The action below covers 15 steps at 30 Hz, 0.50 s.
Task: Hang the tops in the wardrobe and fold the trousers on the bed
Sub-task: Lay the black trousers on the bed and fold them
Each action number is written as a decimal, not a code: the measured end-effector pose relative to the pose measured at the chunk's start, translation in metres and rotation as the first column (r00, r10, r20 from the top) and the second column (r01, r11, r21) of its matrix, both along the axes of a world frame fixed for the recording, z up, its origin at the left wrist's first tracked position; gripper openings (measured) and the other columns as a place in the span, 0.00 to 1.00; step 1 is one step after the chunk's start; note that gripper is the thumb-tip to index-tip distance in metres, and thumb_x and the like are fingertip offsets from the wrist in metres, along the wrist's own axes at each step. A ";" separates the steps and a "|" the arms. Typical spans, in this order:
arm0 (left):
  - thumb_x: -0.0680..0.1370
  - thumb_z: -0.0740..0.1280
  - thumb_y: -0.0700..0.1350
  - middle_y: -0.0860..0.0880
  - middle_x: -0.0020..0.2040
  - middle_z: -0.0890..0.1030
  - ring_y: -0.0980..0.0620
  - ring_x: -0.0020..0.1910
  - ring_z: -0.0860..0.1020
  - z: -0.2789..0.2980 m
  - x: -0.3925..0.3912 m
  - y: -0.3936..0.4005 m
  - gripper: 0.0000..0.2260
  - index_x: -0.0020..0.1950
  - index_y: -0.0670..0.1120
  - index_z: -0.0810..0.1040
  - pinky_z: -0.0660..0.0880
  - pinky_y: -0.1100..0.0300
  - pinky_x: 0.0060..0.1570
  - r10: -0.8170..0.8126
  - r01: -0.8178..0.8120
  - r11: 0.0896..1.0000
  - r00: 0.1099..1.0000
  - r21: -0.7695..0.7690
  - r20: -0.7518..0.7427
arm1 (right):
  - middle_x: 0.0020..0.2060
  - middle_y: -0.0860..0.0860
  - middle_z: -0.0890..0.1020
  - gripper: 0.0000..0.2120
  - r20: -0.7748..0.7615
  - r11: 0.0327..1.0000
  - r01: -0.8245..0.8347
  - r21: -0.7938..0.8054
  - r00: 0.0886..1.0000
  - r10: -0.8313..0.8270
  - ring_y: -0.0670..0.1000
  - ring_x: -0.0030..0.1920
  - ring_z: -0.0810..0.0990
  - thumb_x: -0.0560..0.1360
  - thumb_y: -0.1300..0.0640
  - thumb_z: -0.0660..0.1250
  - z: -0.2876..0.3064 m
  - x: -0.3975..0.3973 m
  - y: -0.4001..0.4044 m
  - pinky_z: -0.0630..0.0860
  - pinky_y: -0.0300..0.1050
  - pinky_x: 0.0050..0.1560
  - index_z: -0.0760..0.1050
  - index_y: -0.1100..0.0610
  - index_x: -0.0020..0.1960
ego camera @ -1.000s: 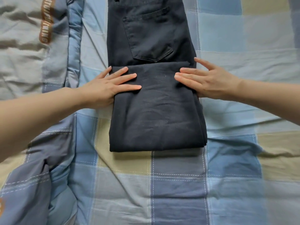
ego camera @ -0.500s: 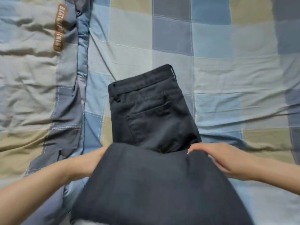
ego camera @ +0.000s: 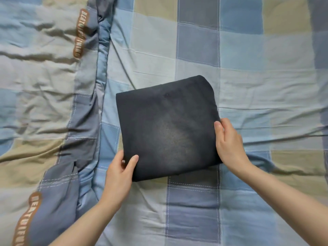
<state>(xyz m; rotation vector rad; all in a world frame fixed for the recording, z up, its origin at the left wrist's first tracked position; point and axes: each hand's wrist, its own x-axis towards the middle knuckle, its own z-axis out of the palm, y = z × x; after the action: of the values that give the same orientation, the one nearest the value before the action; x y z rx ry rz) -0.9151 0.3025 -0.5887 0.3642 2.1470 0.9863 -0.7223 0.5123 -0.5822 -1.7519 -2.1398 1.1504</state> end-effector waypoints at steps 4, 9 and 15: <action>0.78 0.68 0.47 0.52 0.61 0.72 0.50 0.51 0.76 -0.003 -0.005 0.015 0.19 0.68 0.51 0.68 0.69 0.58 0.54 0.023 -0.046 0.993 0.979 -0.109 -0.202 | 0.56 0.57 0.76 0.17 0.177 0.996 0.017 0.083 0.984 -0.032 0.61 0.57 0.71 0.81 0.46 0.52 -0.006 -0.008 0.007 0.68 0.55 0.54 0.69 0.55 0.62; 0.81 0.64 0.49 0.48 0.77 0.63 0.49 0.74 0.64 -0.007 0.004 0.047 0.31 0.79 0.49 0.51 0.60 0.61 0.70 -0.032 0.022 0.999 0.967 -0.043 -0.251 | 0.72 0.56 0.65 0.30 0.059 0.995 -0.100 0.014 0.993 0.099 0.58 0.69 0.66 0.80 0.42 0.53 -0.007 -0.021 0.002 0.65 0.54 0.66 0.49 0.50 0.77; 0.82 0.59 0.53 0.43 0.73 0.69 0.39 0.66 0.71 -0.019 0.018 0.063 0.25 0.77 0.52 0.56 0.67 0.47 0.60 0.086 -0.144 0.984 0.900 -0.105 -0.428 | 0.68 0.60 0.68 0.30 0.135 0.998 0.066 -0.007 0.989 -0.065 0.64 0.64 0.70 0.80 0.40 0.51 -0.019 -0.035 0.002 0.67 0.57 0.61 0.49 0.53 0.76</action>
<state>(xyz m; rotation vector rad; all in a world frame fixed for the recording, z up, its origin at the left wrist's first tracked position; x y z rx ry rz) -0.8975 0.3656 -0.6077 0.4182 2.6406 0.8791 -0.7573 0.5145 -0.6010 -1.9415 -2.1344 1.0593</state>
